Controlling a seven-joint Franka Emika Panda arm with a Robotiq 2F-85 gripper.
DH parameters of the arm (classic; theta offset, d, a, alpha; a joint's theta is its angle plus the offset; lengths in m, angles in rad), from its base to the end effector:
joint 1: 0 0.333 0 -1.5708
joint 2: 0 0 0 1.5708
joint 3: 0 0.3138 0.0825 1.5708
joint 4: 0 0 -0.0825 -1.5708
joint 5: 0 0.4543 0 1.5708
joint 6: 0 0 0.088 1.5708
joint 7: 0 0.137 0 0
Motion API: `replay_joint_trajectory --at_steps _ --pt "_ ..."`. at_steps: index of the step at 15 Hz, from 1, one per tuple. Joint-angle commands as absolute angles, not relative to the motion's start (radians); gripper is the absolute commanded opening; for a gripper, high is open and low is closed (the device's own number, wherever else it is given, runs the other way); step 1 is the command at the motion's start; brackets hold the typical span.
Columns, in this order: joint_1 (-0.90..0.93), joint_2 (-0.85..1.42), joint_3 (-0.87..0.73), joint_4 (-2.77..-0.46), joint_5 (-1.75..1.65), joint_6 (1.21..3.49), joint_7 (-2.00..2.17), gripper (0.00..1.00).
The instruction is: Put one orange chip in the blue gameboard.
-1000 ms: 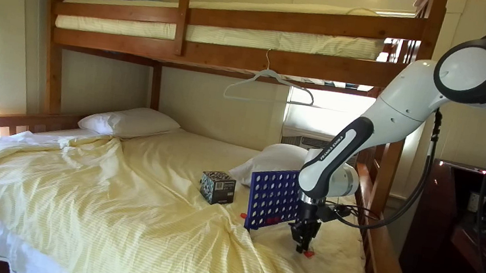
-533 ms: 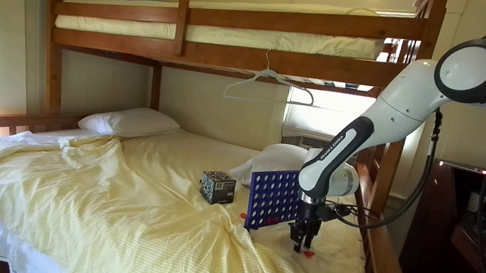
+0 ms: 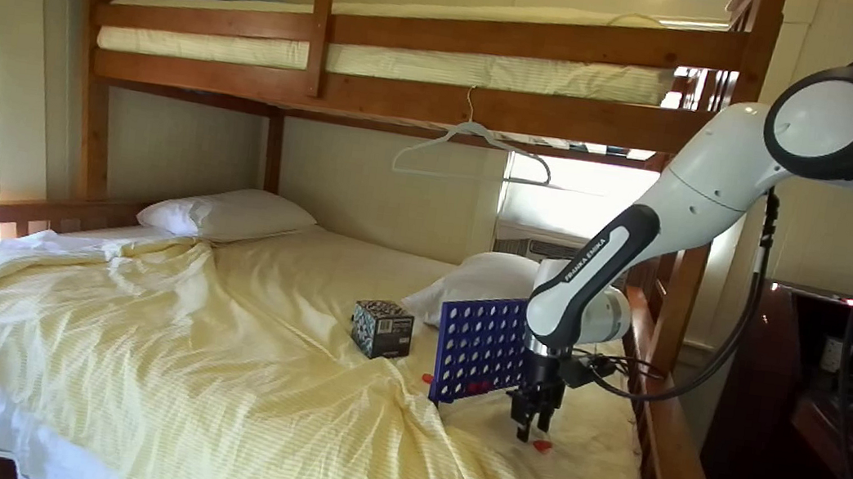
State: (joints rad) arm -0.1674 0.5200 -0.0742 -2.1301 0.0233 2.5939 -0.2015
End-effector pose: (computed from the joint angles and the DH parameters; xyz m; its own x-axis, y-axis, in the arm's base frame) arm 0.5769 -0.1465 0.0619 0.9969 -0.0519 -0.0584 -0.0511 -0.9986 0.0144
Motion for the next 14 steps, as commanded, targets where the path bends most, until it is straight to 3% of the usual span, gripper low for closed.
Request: replay_joint_trajectory --at_steps 1,14 --pt "-0.164 0.497 -0.085 -2.145 -0.028 2.562 -0.208 0.63" --pt "-0.151 0.504 -0.081 -2.13 -0.083 2.516 -0.208 0.59"
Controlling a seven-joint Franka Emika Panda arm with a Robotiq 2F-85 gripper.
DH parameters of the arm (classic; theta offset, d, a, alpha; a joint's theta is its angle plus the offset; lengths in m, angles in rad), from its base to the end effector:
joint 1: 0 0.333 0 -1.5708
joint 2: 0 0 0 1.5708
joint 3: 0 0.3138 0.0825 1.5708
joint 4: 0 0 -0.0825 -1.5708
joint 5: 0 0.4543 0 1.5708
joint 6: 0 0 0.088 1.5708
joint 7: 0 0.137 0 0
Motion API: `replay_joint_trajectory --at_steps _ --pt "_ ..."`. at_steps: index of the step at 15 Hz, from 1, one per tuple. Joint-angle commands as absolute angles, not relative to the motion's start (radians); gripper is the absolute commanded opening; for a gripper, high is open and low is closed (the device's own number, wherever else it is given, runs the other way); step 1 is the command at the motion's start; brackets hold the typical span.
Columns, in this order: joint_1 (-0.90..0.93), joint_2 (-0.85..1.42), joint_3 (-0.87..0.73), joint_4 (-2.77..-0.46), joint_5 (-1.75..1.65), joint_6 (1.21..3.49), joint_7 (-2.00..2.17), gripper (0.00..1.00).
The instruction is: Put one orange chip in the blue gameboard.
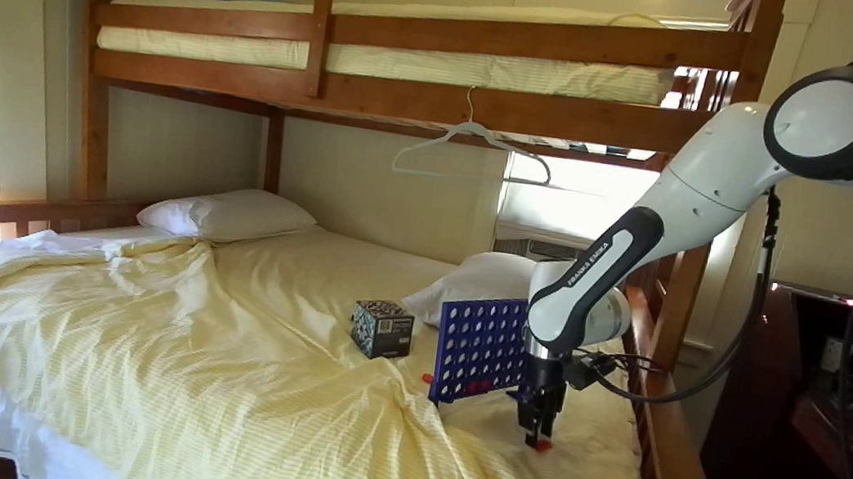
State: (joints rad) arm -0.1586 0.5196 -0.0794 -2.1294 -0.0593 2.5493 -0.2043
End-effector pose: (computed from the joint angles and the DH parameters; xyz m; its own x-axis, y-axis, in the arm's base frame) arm 0.5716 -0.1437 0.0591 0.9934 0.0229 -0.1123 0.0282 -0.9986 0.0455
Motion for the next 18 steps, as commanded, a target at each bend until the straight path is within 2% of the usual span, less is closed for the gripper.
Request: replay_joint_trajectory --at_steps 1,5,6,7,8,9,12,18 --pt "-0.15 0.504 -0.081 -2.13 -0.084 2.513 -0.209 0.58" --pt "-0.151 0.502 -0.078 -2.132 -0.081 2.51 -0.213 0.61" --pt "-0.151 0.502 -0.078 -2.131 -0.081 2.51 -0.214 0.58" --pt "-0.151 0.502 -0.078 -2.131 -0.082 2.509 -0.215 0.52" --pt "-0.15 0.503 -0.079 -2.131 -0.082 2.509 -0.215 0.33" --pt "-0.15 0.503 -0.079 -2.13 -0.083 2.508 -0.215 0.32" --pt "-0.149 0.502 -0.08 -2.129 -0.085 2.505 -0.216 0.1" --pt "-0.154 0.484 -0.075 -2.142 -0.078 2.522 -0.223 0.1"
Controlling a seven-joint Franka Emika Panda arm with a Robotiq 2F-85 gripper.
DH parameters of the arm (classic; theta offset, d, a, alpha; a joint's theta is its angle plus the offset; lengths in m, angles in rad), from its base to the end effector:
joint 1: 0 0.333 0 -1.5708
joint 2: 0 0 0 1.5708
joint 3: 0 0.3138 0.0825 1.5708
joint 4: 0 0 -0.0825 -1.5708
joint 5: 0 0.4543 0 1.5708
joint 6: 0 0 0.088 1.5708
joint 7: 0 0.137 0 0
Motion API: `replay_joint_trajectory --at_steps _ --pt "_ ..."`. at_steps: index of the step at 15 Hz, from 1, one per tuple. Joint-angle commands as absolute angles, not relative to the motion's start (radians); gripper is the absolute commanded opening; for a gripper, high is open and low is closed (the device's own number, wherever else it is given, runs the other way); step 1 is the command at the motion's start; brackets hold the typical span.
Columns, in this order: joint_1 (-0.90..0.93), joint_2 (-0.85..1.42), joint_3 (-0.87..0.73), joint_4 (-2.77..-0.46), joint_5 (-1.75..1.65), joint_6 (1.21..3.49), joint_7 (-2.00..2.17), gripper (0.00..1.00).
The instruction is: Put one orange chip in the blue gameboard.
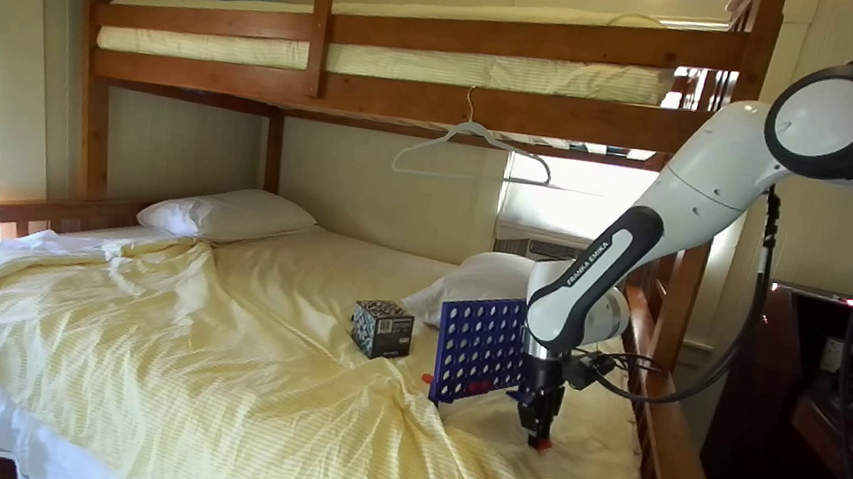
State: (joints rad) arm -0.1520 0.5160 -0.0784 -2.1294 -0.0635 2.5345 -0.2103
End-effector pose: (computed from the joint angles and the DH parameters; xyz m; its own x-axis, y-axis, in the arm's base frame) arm 0.5715 -0.1391 0.0601 0.9915 0.0390 -0.1240 0.0448 -0.9980 0.0439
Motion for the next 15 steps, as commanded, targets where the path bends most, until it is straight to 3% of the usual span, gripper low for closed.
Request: replay_joint_trajectory --at_steps 1,10,11,13,15 --pt "-0.153 0.48 -0.077 -2.144 -0.078 2.528 -0.218 0.13" --pt "-0.195 0.493 -0.033 -2.115 0.048 2.607 -0.207 0.11" --pt "-0.199 0.496 -0.028 -2.112 0.06 2.611 -0.209 0.45" --pt "-0.202 0.502 -0.023 -2.108 0.081 2.621 -0.204 0.66" --pt "-0.201 0.508 -0.024 -2.104 0.091 2.628 -0.195 0.81"
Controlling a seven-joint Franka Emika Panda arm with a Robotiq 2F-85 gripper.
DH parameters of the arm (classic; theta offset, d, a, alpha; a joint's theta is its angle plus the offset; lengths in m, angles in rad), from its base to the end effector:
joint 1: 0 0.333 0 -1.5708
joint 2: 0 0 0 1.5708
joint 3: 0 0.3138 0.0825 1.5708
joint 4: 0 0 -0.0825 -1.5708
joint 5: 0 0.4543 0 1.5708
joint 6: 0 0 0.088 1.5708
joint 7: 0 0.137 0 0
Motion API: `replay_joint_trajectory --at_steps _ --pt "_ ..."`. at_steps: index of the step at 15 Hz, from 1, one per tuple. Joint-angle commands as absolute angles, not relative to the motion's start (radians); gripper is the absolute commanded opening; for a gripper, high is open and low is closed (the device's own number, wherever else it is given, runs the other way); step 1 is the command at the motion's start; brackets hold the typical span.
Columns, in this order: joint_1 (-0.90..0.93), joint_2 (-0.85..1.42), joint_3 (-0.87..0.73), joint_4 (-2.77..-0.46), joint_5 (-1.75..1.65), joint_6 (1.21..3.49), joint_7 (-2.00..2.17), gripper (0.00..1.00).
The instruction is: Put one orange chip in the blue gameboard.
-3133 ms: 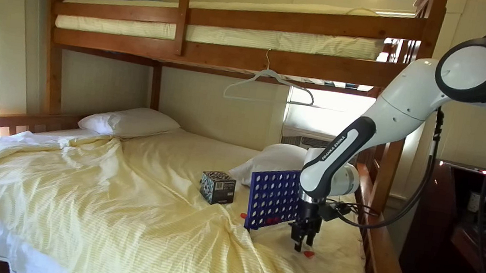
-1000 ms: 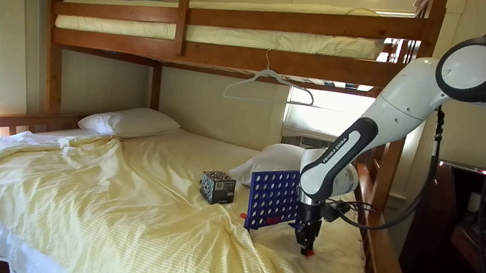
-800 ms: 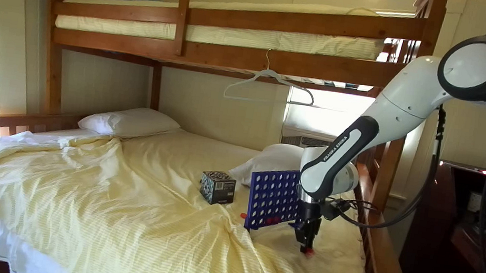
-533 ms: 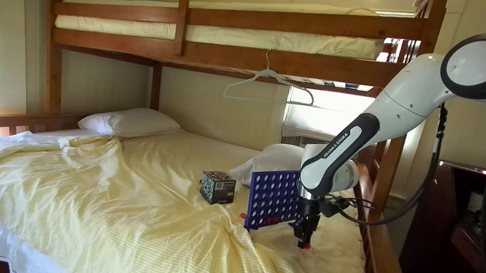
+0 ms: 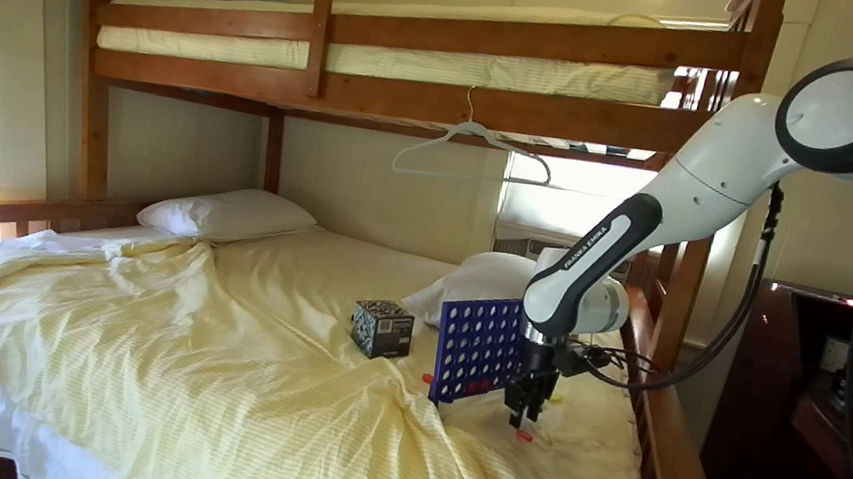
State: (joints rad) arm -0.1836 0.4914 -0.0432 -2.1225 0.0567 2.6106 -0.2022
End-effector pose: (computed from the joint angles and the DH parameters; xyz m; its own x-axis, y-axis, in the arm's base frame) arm 0.5924 -0.1391 0.0828 0.9977 -0.0684 -0.0009 -0.0684 -0.9976 -0.0086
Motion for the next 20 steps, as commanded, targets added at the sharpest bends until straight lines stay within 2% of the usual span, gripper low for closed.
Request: replay_joint_trajectory --at_steps 1,3,6,9,20 --pt "-0.199 0.511 -0.026 -2.103 0.092 2.634 -0.189 0.88" --pt "-0.199 0.519 -0.025 -2.095 0.093 2.636 -0.187 0.97" --pt "-0.195 0.537 -0.029 -2.081 0.087 2.628 -0.18 0.99" --pt "-0.204 0.556 -0.02 -2.07 0.096 2.625 -0.188 0.9" --pt "-0.282 0.599 0.058 -2.053 0.198 2.645 -0.232 0.82"
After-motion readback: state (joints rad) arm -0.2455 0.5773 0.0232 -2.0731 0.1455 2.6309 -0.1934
